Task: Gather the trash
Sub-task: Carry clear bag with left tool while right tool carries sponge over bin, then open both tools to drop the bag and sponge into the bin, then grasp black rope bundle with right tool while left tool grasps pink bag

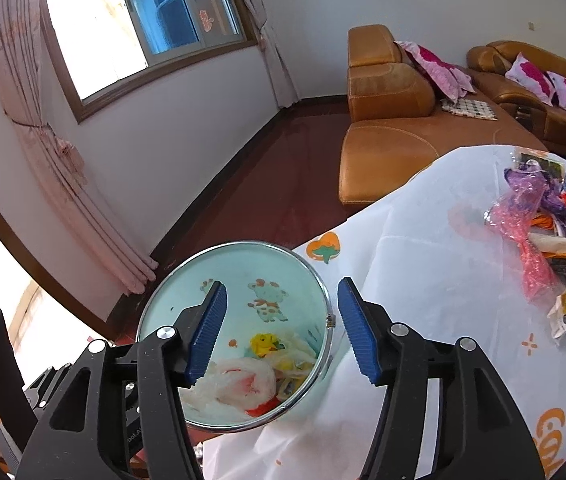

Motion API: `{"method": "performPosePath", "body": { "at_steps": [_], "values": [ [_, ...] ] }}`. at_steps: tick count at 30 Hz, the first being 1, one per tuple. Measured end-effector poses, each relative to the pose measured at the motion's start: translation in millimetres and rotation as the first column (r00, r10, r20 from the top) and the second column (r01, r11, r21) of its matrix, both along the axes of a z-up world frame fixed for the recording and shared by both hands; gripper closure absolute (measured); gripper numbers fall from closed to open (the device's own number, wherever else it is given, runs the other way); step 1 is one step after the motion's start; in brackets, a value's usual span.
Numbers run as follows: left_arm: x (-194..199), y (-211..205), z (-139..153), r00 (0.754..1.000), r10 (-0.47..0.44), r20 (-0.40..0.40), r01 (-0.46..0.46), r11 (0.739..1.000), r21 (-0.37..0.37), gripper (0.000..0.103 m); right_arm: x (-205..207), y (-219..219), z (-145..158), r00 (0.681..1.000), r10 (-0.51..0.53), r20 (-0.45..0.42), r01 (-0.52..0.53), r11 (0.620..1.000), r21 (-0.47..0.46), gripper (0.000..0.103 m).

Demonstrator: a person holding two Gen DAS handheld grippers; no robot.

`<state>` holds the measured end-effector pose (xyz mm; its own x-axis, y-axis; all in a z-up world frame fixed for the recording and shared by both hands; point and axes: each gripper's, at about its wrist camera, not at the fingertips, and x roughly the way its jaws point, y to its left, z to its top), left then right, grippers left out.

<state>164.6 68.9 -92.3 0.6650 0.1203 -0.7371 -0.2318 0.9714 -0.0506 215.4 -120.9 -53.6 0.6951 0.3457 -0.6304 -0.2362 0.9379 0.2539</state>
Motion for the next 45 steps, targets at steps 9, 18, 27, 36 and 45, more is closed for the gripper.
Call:
{"method": "performPosePath", "body": {
  "at_steps": [9, 18, 27, 36, 45],
  "values": [
    [-3, -15, 9, 1.000, -0.020, 0.017, 0.020, 1.000, 0.013, 0.021, -12, -27, 7, 0.999, -0.053, 0.012, 0.053, 0.999, -0.007, 0.042],
    [-3, -49, 13, 0.997, -0.071, 0.023, 0.070, 0.997, 0.023, 0.008, -18, -72, 2, 0.988, -0.153, -0.011, 0.152, 0.988, -0.017, 0.037],
    [-3, -84, 17, 0.990, -0.136, 0.023, 0.135, 0.990, 0.038, 0.006, -28, -112, 2, 0.976, -0.217, -0.016, 0.217, 0.976, 0.001, 0.034],
    [0, -129, 14, 0.975, -0.224, -0.002, 0.224, 0.972, 0.066, 0.006, -42, -156, -5, 0.957, -0.288, -0.033, 0.288, 0.958, -0.002, 0.034],
    [7, -166, 3, 0.954, -0.296, -0.040, 0.298, 0.953, 0.053, 0.006, -75, -235, -23, 0.905, -0.421, -0.052, 0.421, 0.907, -0.021, 0.035]
  ]
}}
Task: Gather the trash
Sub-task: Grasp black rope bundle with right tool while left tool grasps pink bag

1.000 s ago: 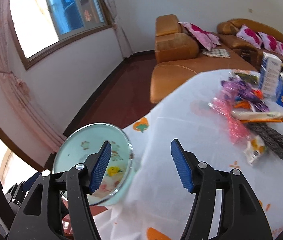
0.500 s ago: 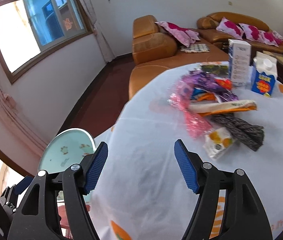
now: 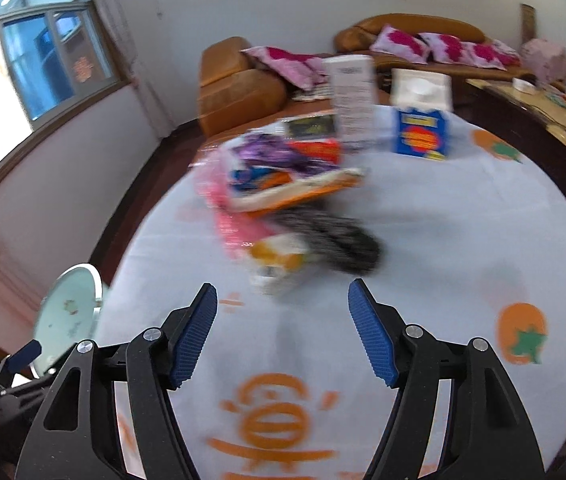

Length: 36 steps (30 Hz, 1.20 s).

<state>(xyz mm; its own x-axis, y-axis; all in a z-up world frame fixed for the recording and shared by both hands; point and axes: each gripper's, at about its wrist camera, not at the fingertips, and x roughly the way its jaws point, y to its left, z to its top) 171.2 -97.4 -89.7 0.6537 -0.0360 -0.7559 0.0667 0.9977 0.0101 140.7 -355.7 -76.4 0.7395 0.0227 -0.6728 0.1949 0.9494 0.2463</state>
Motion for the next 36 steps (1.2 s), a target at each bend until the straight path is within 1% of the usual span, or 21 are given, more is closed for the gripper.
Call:
{"method": "performPosePath", "body": {
  "at_steps": [3, 4, 5, 7, 13, 15, 17, 18, 19, 20, 21, 22, 26, 28, 31, 33, 35, 36],
  "values": [
    [2, -14, -2, 0.999, -0.034, 0.004, 0.033, 0.999, 0.006, 0.007, -4, -23, -4, 0.999, -0.038, -0.011, 0.038, 0.999, -0.017, 0.036],
    [2, -19, -1, 0.999, -0.046, 0.009, 0.046, 0.999, 0.012, 0.007, -4, -31, -5, 0.999, -0.046, -0.015, 0.046, 0.999, -0.025, 0.039],
    [3, -25, -1, 0.998, -0.063, 0.017, 0.062, 0.998, 0.020, 0.009, -2, -36, -6, 0.999, -0.048, -0.018, 0.047, 0.998, -0.031, 0.041],
    [6, -33, 1, 0.996, -0.083, 0.025, 0.082, 0.996, 0.026, 0.013, 6, -43, -6, 0.999, -0.044, -0.023, 0.043, 0.998, -0.047, 0.043],
    [21, -44, 9, 0.995, -0.093, 0.040, 0.092, 0.996, 0.007, 0.015, 41, -45, -10, 0.999, 0.030, -0.040, -0.033, 0.997, -0.068, 0.044],
    [27, -49, 11, 0.994, -0.094, 0.050, 0.094, 0.996, 0.010, 0.016, 59, -44, -18, 0.996, 0.057, -0.068, -0.062, 0.995, -0.079, 0.044],
    [33, -54, 12, 0.993, -0.106, 0.055, 0.106, 0.994, 0.002, 0.020, 70, -46, -25, 0.993, 0.068, -0.098, -0.075, 0.995, -0.062, 0.044],
    [35, -56, 12, 0.992, -0.110, 0.056, 0.110, 0.994, -0.003, 0.020, 76, -48, -30, 0.991, 0.073, -0.116, -0.079, 0.996, -0.045, 0.048],
    [39, -59, 12, 0.992, -0.115, 0.055, 0.116, 0.993, -0.013, 0.020, 79, -49, -33, 0.989, 0.082, -0.126, -0.088, 0.995, -0.036, 0.065],
    [44, -62, 12, 0.992, -0.118, 0.051, 0.119, 0.993, -0.023, 0.020, 80, -50, -35, 0.986, 0.095, -0.135, -0.099, 0.995, -0.026, 0.077],
    [47, -63, 12, 0.991, -0.122, 0.048, 0.124, 0.992, -0.034, 0.021, 81, -51, -36, 0.985, 0.108, -0.138, -0.109, 0.994, -0.005, 0.078],
    [51, -67, 12, 0.991, -0.127, 0.047, 0.129, 0.991, -0.044, 0.021, 78, -52, -35, 0.985, 0.108, -0.131, -0.108, 0.994, 0.009, 0.082],
    [66, -88, 13, 0.988, -0.149, 0.049, 0.152, 0.987, -0.061, 0.021, 55, -58, -19, 0.987, 0.139, -0.082, -0.135, 0.990, 0.051, 0.083],
    [72, -100, 12, 0.986, -0.158, 0.052, 0.161, 0.985, -0.069, 0.021, 39, -61, -11, 0.989, 0.134, -0.066, -0.133, 0.991, 0.023, 0.083],
    [85, -119, 7, 0.984, -0.170, 0.046, 0.174, 0.982, -0.080, 0.024, 14, -73, -4, 0.995, 0.071, -0.063, -0.074, 0.996, -0.050, 0.083],
    [94, -133, 1, 0.983, -0.180, 0.036, 0.182, 0.979, -0.090, 0.029, 2, -89, -5, 0.997, 0.022, -0.068, -0.024, 0.999, -0.030, 0.083],
    [102, -145, -6, 0.983, -0.184, 0.025, 0.185, 0.980, -0.079, 0.033, -12, -109, -5, 0.997, -0.054, -0.057, 0.053, 0.999, -0.010, 0.083],
    [106, -152, -12, 0.982, -0.186, 0.016, 0.186, 0.979, -0.079, 0.037, -16, -116, -5, 0.995, -0.084, -0.049, 0.084, 0.996, -0.012, 0.083]
  ]
}}
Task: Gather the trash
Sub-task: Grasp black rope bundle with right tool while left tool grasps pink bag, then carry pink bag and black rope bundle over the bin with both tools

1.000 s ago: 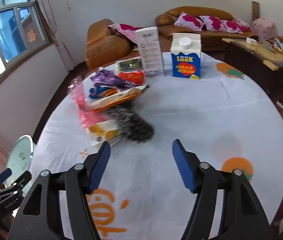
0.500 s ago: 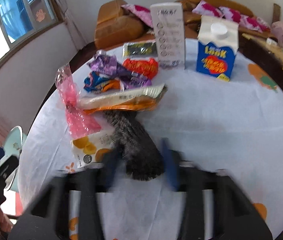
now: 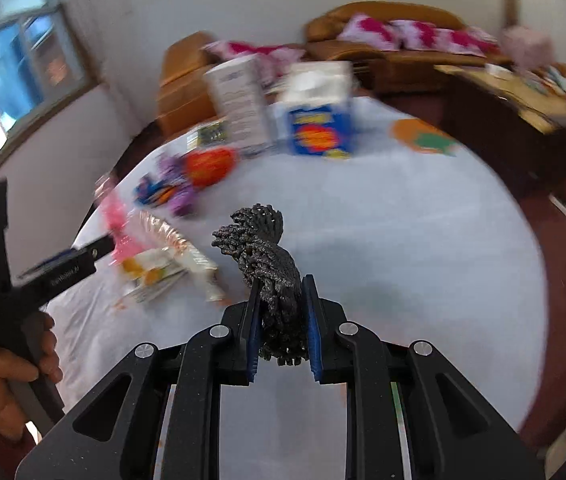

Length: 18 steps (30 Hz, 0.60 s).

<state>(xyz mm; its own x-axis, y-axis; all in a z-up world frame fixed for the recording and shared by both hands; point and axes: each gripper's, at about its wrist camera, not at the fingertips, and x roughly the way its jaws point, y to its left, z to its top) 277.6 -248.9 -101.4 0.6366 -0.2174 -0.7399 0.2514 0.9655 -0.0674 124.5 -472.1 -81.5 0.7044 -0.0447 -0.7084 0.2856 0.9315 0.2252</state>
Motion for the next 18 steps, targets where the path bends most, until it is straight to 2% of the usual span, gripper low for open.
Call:
{"method": "performPosePath", "body": {
  "at_steps": [1, 3, 5, 6, 9, 12, 18],
  "values": [
    [3, -3, -4, 1.000, -0.002, -0.011, 0.002, 1.000, -0.004, 0.039, -7, -9, 1, 0.999, -0.038, 0.011, 0.038, 0.999, -0.001, 0.083],
    [11, -8, -11, 0.999, -0.015, -0.047, 0.014, 0.999, -0.035, 0.055, -16, -23, 1, 0.996, -0.085, 0.027, 0.085, 0.996, 0.020, 0.083],
    [17, -8, -12, 0.998, -0.020, -0.060, 0.015, 0.996, -0.087, 0.067, -22, -31, 2, 0.993, -0.114, 0.037, 0.113, 0.993, 0.029, 0.083],
    [18, -8, -11, 0.998, -0.020, -0.061, 0.015, 0.996, -0.091, 0.069, -25, -33, 2, 0.992, -0.121, 0.042, 0.120, 0.992, 0.027, 0.083],
    [15, -1, -7, 0.998, -0.024, -0.060, 0.018, 0.995, -0.102, 0.074, -28, -33, 5, 0.989, -0.135, 0.060, 0.134, 0.991, 0.023, 0.083],
    [3, 17, 8, 0.999, -0.016, -0.029, 0.012, 0.993, -0.118, 0.074, -32, -28, 12, 0.987, -0.135, 0.093, 0.134, 0.991, 0.019, 0.083],
    [-37, 53, 39, 0.998, -0.016, 0.061, 0.020, 0.998, -0.066, 0.074, -34, 3, 27, 0.987, -0.079, 0.140, 0.076, 0.997, 0.024, 0.083]
  ]
}}
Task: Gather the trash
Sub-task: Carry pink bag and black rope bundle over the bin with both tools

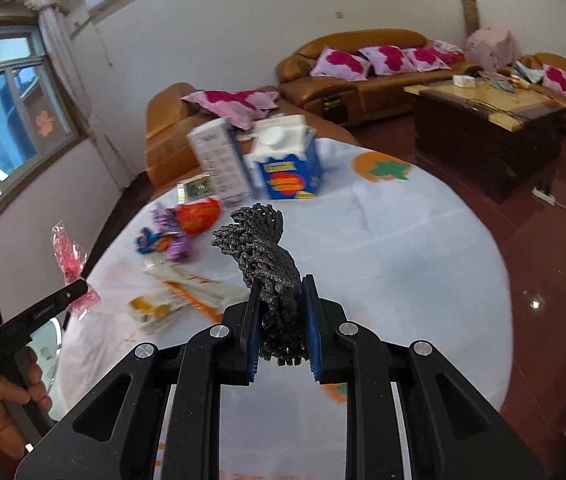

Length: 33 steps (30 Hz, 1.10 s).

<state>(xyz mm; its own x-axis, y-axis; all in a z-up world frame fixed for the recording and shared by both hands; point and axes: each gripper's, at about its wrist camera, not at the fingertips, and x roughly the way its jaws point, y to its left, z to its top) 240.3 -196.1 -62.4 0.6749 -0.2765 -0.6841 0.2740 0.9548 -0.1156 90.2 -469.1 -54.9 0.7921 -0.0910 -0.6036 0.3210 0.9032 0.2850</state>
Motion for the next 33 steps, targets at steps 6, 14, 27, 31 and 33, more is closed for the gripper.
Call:
{"method": "performPosePath", "body": {
  "at_steps": [6, 14, 27, 31, 33],
  "values": [
    [-32, 38, 5, 0.999, 0.033, 0.009, -0.033, 0.998, 0.045, 0.074, 6, 48, 5, 0.996, 0.090, 0.011, -0.090, 0.996, 0.019, 0.083],
    [-60, 88, 5, 0.995, 0.100, 0.025, -0.101, 0.991, 0.082, 0.074, 11, 104, 10, 0.984, 0.177, 0.011, -0.177, 0.984, 0.007, 0.083],
    [-81, 147, 4, 0.984, 0.177, 0.034, -0.179, 0.980, 0.090, 0.074, 20, 173, 11, 0.956, 0.292, -0.009, -0.292, 0.955, -0.054, 0.083],
    [-82, 161, 2, 0.980, 0.199, 0.027, -0.201, 0.976, 0.085, 0.074, 25, 196, 9, 0.943, 0.332, -0.021, -0.333, 0.940, -0.070, 0.083],
    [-83, 168, 1, 0.977, 0.211, 0.026, -0.213, 0.974, 0.083, 0.074, 29, 206, 8, 0.936, 0.352, -0.024, -0.352, 0.933, -0.072, 0.083]
  ]
}}
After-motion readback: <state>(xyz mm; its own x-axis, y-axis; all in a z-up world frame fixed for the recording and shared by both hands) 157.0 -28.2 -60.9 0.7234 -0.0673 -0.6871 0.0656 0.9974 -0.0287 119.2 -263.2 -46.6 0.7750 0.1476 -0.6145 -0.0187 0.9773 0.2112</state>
